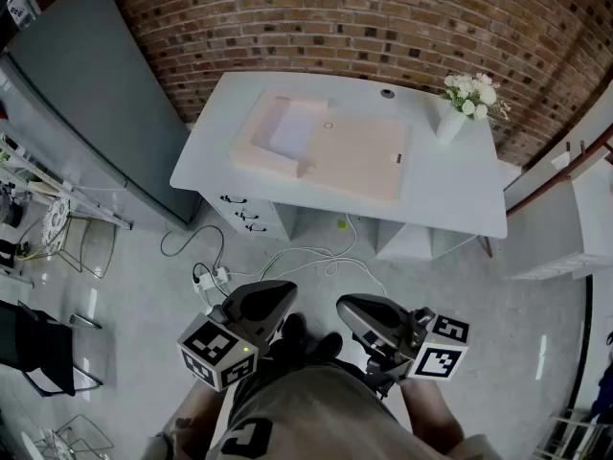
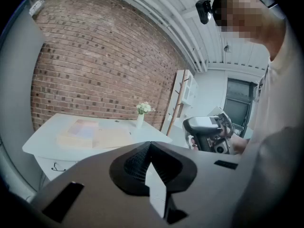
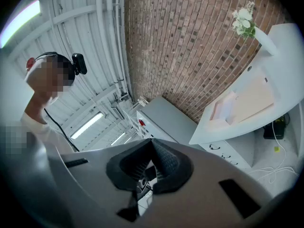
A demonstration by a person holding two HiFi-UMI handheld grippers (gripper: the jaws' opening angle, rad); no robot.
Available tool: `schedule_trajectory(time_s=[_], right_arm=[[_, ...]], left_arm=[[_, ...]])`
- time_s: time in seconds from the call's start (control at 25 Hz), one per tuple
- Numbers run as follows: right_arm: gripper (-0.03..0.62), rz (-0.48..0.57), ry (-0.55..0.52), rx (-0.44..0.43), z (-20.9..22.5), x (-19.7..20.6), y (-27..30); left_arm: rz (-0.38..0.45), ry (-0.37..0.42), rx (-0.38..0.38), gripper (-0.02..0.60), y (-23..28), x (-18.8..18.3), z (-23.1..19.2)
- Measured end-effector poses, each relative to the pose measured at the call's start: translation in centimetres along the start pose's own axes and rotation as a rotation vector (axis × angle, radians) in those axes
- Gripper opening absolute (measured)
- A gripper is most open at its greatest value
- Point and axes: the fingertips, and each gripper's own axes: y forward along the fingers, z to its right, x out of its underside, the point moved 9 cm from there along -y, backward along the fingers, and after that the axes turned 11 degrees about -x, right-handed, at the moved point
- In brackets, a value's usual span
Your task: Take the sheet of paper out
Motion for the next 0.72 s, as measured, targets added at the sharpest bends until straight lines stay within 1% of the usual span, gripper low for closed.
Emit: schedule_trajectory(time_s=[0.12, 0.24, 0.48, 0.6, 0.72], right_arm=[[0.023, 0.0, 0.008, 0.01, 0.1, 0.2, -0.2], [0.023, -0.009, 0.008, 0.02, 0.2, 0.6, 0.3], [0.023, -0.031, -0.018, 0.047, 0.4, 0.4, 2.4], [0.025, -0.017, -0.022, 0.085, 1.0, 0.0, 3.7], [0.024, 0.019, 0.008, 0.097, 2.1, -0.4, 5.1]], left_arm=[[-0.005, -0.004, -0.012, 0.014, -0.3, 0.5, -0.1], [-0.002, -0.004, -0.008, 0.014, -0.6, 0.7, -0.6], [0.016, 0.004, 0.008, 0.014, -0.4, 0.6, -3.0], [0.017, 0.0, 0.035, 0.014, 0.2, 0.4, -4.7], [0.024, -0.006, 0.054, 0.014, 0.7, 0.0, -6.5]])
